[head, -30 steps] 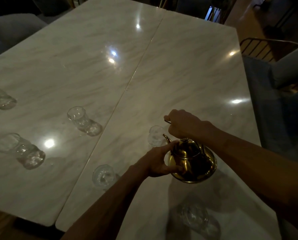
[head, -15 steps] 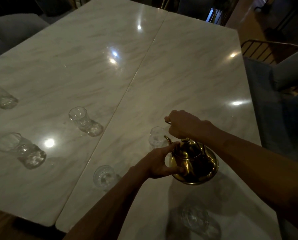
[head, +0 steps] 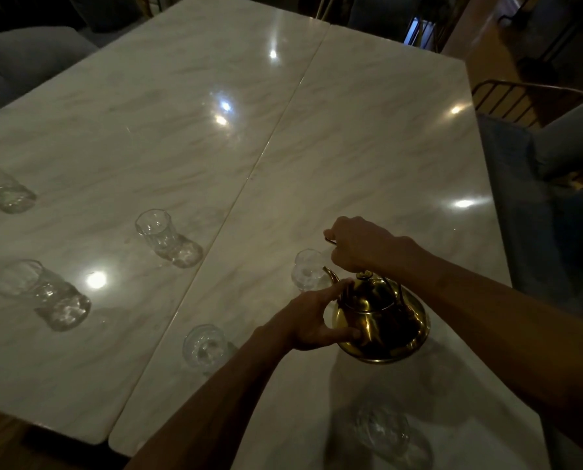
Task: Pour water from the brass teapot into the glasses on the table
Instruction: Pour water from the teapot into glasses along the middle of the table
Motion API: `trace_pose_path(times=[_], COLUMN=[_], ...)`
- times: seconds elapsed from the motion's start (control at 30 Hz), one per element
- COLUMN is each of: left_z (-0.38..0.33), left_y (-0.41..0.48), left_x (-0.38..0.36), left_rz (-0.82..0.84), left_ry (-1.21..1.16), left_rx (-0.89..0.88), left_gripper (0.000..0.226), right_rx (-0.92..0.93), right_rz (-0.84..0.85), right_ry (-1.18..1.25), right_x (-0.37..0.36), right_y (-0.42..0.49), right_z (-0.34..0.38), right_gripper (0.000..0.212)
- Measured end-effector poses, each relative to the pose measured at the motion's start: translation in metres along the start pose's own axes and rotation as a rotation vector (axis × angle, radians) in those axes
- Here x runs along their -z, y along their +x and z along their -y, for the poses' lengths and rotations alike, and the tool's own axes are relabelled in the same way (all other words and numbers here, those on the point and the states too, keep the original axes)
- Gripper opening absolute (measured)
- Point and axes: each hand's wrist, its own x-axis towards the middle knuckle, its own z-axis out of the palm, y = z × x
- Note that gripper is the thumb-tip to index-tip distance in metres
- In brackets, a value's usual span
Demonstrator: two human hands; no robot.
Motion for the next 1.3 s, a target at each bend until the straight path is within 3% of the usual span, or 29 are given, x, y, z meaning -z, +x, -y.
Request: trace_pose_path(times=[0.4,0.73,1.1,1.3], left_z=[-0.001,-0.006,-0.026,-0.034], left_y=[-0.004,-0.017,-0.059,-0.096], left_x=[0.000,0.000,-0.015,-0.030], left_rz=[0.001,-0.036,-0.275,-0.429], left_ry=[0.024,0.103,0.188,0.218], left_rx=[0.016,0.025,-0.012,0.025], left_gripper=[0.084,0.090,0.089,0.093], right_rx=[-0.005,0.025,0.201,0.389], right_rz=[-0.031,-0.206,-0.357,-0.316], right_ry=[0.045,0.171,0.268,0.265], right_x=[0.003,0.000,-0.021,-0.023], right_y=[-0.017,-0.061,-0.101,-0.123], right_z=[0.001,0.003,0.004,0.020], right_gripper=[0.051,0.049,0.053,0.049])
